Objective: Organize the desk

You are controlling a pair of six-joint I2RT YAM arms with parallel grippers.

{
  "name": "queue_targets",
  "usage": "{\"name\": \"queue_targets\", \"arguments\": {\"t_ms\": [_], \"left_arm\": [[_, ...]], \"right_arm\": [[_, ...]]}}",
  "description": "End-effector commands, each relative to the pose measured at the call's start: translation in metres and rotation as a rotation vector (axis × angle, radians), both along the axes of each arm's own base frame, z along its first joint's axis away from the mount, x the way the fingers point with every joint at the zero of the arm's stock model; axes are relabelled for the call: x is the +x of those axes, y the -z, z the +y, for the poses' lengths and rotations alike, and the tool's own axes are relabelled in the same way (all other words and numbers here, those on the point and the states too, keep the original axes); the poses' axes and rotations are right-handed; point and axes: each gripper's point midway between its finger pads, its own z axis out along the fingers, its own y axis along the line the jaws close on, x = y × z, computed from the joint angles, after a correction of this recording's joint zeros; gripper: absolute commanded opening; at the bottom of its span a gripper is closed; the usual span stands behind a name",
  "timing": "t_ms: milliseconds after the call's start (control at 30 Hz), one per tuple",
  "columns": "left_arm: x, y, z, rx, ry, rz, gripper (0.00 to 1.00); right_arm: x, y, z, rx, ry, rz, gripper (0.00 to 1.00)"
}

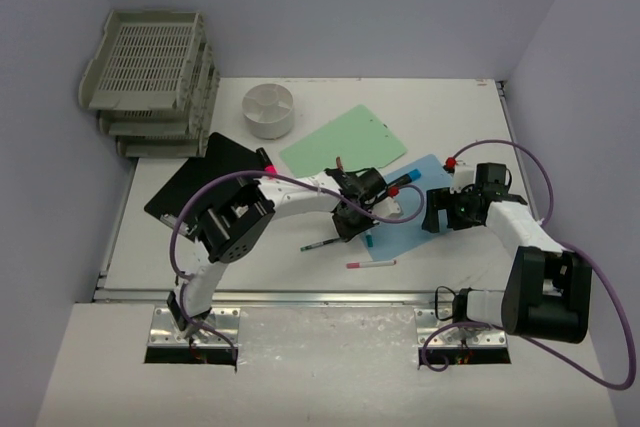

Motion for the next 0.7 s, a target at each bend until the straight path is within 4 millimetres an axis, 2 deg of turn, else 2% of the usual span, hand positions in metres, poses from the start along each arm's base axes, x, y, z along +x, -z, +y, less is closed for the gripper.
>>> {"name": "queue_targets", "arguments": {"t_ms": [0,100,167,200,233,300,333,367,467,567,633,667], "left_arm": [[-0.024,0.001,0.009,0.016,0.001,0.067,0.01],[-0.021,-0.023,0.009,-0.027,-0.015,0.069,0.00],[-0.004,-0.068,0.004,-0.130,-0.046,0.028,0.00],[0.006,-0.085,0.003,-0.179,-0.069,0.016,0.00],[0.017,-0.103,0.004,-0.228,-0.096,-0.001,0.00],[0.063,-0.155,0.018,-0.364,-0.211,-0.103,0.00],[0.079,-0.177,0.023,-0.424,-0.251,-0.145,0.00],[0.098,-0.193,0.032,-0.471,-0.315,-0.194,0.00],[0.162,-0.283,0.084,-0.655,-0.562,-0.522,0.00],[0.195,-0.337,0.115,-0.770,-0.723,-0.814,0.00],[0.197,-0.350,0.135,-0.833,-0.769,-0.986,0.00],[0.203,-0.380,0.144,-0.921,-0.799,-1.123,0.00]], "right_arm": [[0.019,-0.012,-0.006,-0.015,0.021,-0.057,0.99],[0.019,-0.013,-0.006,-0.012,0.021,-0.056,0.99],[0.020,-0.014,-0.005,-0.008,0.022,-0.063,0.99],[0.020,-0.014,-0.005,-0.007,0.020,-0.067,0.99],[0.020,-0.015,-0.005,-0.006,0.018,-0.071,0.99],[0.020,-0.016,-0.003,0.002,0.016,-0.077,0.99],[0.020,-0.017,-0.002,0.004,0.015,-0.083,0.99],[0.020,-0.017,-0.002,0.005,0.014,-0.087,0.99],[0.020,-0.018,-0.001,0.011,0.011,-0.091,0.99],[0.020,-0.017,-0.001,0.011,0.010,-0.089,0.99],[0.020,-0.017,0.000,0.016,0.007,-0.090,0.99],[0.020,-0.018,0.001,0.020,0.005,-0.093,0.99]]}}
